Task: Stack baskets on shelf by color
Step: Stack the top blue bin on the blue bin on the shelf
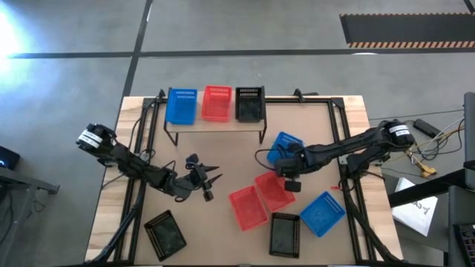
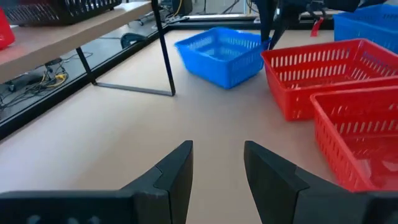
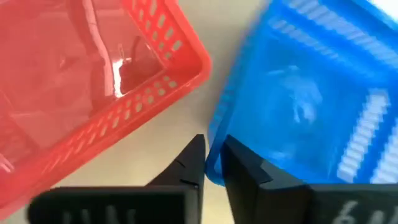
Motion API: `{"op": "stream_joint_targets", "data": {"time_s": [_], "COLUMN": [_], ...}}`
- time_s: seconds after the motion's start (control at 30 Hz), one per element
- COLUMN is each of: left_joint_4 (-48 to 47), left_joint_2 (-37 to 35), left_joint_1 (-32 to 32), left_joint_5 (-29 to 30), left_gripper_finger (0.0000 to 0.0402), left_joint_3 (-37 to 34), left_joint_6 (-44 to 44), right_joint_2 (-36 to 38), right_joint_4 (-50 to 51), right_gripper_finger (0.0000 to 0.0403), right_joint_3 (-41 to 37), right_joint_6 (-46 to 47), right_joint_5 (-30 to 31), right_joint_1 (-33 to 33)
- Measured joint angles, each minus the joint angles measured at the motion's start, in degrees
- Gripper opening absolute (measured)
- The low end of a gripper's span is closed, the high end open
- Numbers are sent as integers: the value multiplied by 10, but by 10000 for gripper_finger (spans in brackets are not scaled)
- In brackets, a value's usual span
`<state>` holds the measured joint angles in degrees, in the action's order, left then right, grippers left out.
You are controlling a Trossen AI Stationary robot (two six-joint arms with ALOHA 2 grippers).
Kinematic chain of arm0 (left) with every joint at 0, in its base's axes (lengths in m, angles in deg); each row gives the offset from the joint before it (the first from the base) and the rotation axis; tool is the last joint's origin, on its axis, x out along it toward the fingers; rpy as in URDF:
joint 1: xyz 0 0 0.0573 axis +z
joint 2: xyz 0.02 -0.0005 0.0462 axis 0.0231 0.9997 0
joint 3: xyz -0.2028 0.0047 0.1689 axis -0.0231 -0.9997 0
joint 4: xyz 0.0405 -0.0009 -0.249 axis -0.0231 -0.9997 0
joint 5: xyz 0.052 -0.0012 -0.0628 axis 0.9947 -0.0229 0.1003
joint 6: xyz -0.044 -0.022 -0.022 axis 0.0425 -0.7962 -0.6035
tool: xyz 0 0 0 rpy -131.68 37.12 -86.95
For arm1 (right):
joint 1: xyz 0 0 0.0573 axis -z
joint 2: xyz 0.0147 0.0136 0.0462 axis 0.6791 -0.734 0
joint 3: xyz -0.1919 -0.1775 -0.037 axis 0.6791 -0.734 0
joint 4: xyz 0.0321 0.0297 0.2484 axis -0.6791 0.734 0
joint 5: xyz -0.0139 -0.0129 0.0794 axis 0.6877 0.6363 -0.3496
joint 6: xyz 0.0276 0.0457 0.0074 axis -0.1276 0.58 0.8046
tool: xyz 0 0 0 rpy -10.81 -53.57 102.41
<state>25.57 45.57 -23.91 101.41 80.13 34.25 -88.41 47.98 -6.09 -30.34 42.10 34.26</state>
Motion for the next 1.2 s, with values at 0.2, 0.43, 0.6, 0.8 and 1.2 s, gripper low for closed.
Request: {"op": "stream_joint_targets", "data": {"time_s": [0.2,0.43,0.6,0.8,1.2], "left_joint_4": [2,2,1,-11,-26], "left_joint_2": [-19,-64,-91,-135,-155], "left_joint_1": [-13,-37,-71,-151,-264], "left_joint_5": [0,10,15,93,251], "left_gripper_finger": [128,128,128,128,128], "left_joint_3": [13,43,78,108,107], "left_joint_6": [52,160,239,289,282], "right_joint_2": [44,52,-10,-140,-396], "right_joint_4": [29,1,-104,-203,-216], "right_gripper_finger": [14,13,13,13,13], "right_joint_3": [18,93,144,234,476], "right_joint_6": [12,-14,-94,-178,-154], "right_joint_5": [66,109,98,49,52], "right_joint_1": [-50,-106,-118,-119,-101]}}
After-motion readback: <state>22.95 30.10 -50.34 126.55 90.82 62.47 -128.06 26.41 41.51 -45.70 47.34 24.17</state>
